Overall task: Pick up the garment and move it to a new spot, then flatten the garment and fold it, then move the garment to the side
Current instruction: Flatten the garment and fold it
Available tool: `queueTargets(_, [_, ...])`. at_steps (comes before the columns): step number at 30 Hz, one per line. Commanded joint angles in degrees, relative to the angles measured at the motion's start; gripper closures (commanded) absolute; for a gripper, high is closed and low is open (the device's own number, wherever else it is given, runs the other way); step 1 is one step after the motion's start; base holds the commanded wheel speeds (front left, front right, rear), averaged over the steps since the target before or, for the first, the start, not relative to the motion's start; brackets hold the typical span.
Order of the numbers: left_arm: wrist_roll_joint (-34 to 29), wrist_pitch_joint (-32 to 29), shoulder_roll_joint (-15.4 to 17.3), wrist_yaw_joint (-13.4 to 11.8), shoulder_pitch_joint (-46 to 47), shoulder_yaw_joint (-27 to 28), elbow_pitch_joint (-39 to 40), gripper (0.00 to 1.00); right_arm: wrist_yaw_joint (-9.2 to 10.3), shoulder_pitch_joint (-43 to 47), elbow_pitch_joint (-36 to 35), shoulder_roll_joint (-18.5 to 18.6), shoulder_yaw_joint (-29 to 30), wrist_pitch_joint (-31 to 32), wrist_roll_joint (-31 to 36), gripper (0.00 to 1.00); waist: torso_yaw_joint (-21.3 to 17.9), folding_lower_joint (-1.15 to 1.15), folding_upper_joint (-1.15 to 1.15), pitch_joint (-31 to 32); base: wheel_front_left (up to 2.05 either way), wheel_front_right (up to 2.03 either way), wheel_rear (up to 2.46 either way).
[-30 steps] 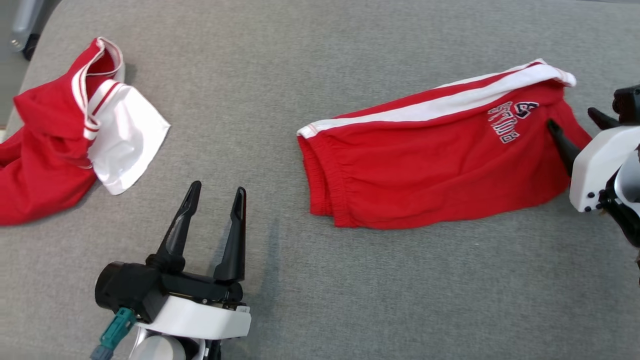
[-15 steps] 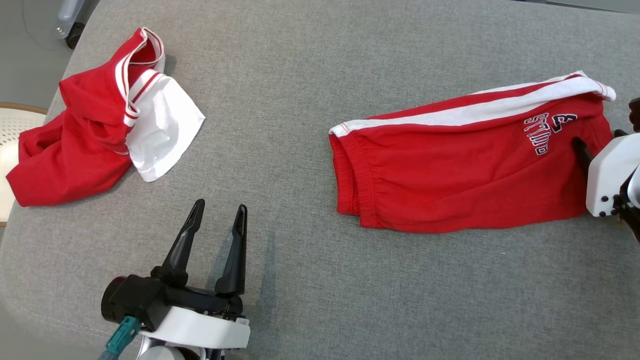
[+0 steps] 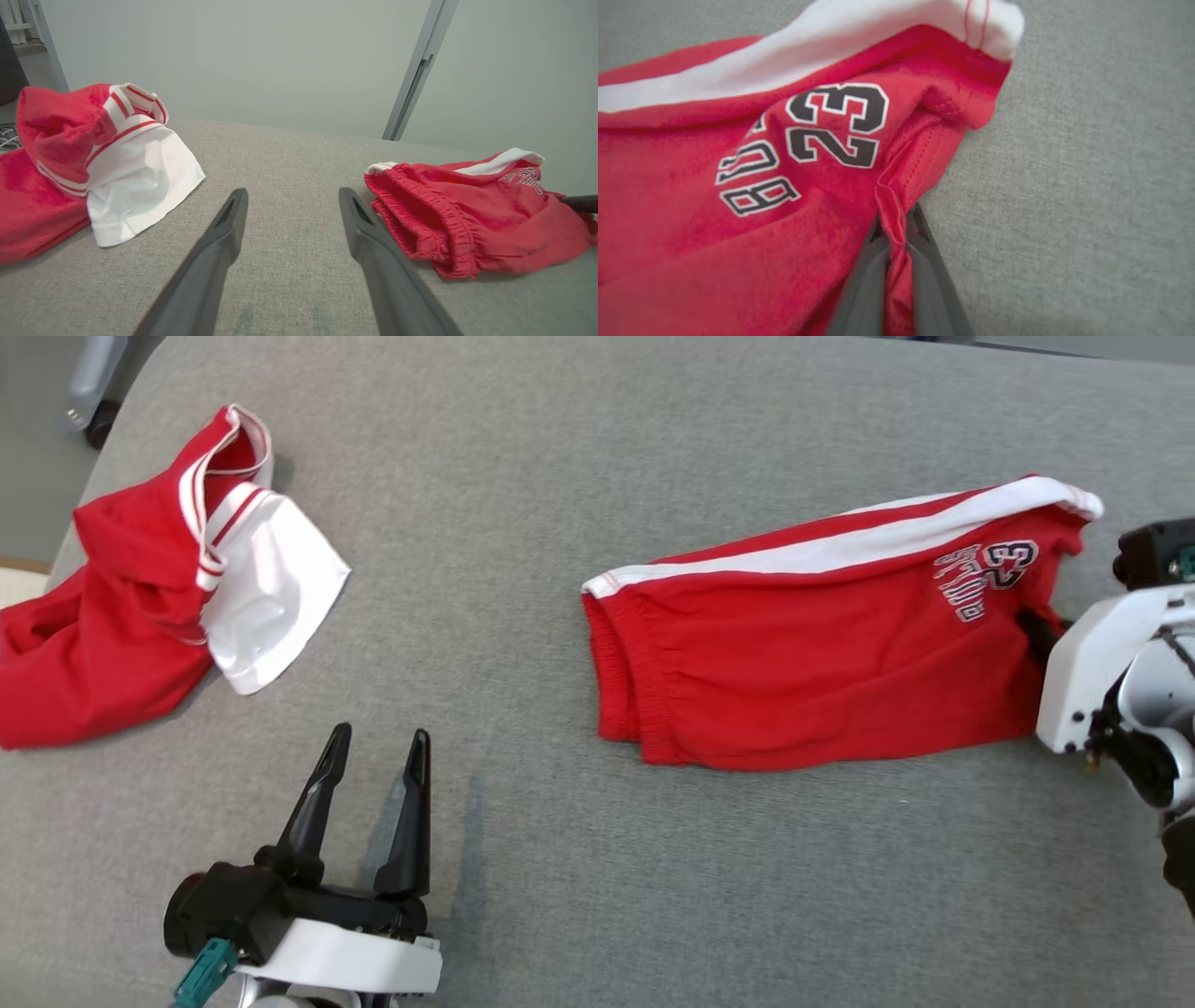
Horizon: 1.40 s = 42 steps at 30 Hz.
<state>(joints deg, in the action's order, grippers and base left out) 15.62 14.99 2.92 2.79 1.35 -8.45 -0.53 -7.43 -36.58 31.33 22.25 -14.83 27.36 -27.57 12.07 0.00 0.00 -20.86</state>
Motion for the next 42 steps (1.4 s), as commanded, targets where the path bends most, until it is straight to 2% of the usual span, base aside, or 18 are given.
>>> queueTargets(1, [-0.75, 0.27, 0.12, 0.19, -0.96, 0.74, -0.01, 0.00, -0.06, 2.91, 0.29, 0.51, -0.22, -1.06, -1.77, 1.00, -2.31, 0.00, 0.00, 1.97, 0.00, 0.00, 0.00])
queueTargets(5, [-0.96, 0.27, 0.13, 0.26, -2.72, 1.97, -0.09, 0.00, -0.05, 4.62, -1.12, -0.05, 1.87, -3.05, -6.44, 1.00, -4.85, 0.00, 0.00, 4.11, 0.00, 0.00, 0.00])
queueTargets(10, [-1.44, 0.27, 0.09, 0.62, -5.13, 3.36, 0.49, 0.00, -0.05, 8.82, -2.57, 2.77, 6.54, -4.27, -10.49, 1.00, -7.19, 0.00, 0.00, 6.21, 0.00, 0.00, 0.00])
queueTargets(16, [-1.26, 0.27, 0.08, 0.76, -6.41, 3.97, 0.96, 0.00, -0.07, 10.77, -5.21, 4.59, 13.96, -7.64, -10.14, 1.00, -7.51, 0.00, 0.00, 6.71, 0.00, 0.00, 0.00])
queueTargets(20, [-0.86, 0.28, 0.09, 0.58, -6.89, 4.02, 0.99, 0.00, -0.07, 11.79, -12.41, 3.73, 13.53, -8.21, -9.96, 1.00, -7.28, 0.00, 0.00, 6.72, 0.00, 0.00, 0.00])
queueTargets(24, [-0.43, 0.28, 0.08, 0.24, -7.41, 3.84, 0.89, 0.00, -0.07, 13.74, -21.20, 0.71, 7.97, -6.31, -10.46, 1.00, -7.05, 0.00, 0.00, 6.88, 0.00, 0.00, 0.00])
queueTargets(28, [-0.21, 0.28, 0.08, 0.06, -7.10, 3.04, 0.52, 0.00, -0.07, 14.24, -24.65, -4.22, 2.46, -5.18, -9.51, 1.00, -6.65, 0.00, 0.00, 7.06, 0.00, 0.00, 0.00])
queueTargets(35, [0.26, 0.28, 0.09, 0.16, -6.42, 1.66, -0.81, 0.00, -0.07, 11.31, -17.26, -14.02, 0.99, -7.81, -5.44, 1.00, -4.52, 0.00, 0.00, 7.49, 0.00, 0.00, 0.00])
queueTargets(40, [0.69, 0.28, 0.09, -0.25, -7.25, 1.18, -1.76, 0.00, -0.07, 9.62, -11.76, -16.82, 1.83, -8.53, -2.34, 1.00, -2.82, 0.00, 0.00, 7.81, 0.00, 0.00, 0.00])
queueTargets(41, [0.85, 0.28, 0.09, -0.26, -7.35, 1.11, -1.90, 0.00, -0.07, 9.48, -11.10, -17.01, 1.98, -8.47, -1.94, 0.93, -2.55, 0.00, 0.00, 7.87, 0.00, 0.00, 0.00])
queueTargets(42, [1.06, 0.28, 0.09, -0.36, -7.44, 1.08, -2.00, 0.00, -0.07, 9.39, -10.65, -17.09, 2.17, -8.57, -1.52, 0.79, -2.32, 0.00, 0.00, 7.97, 0.00, 0.00, 0.00])
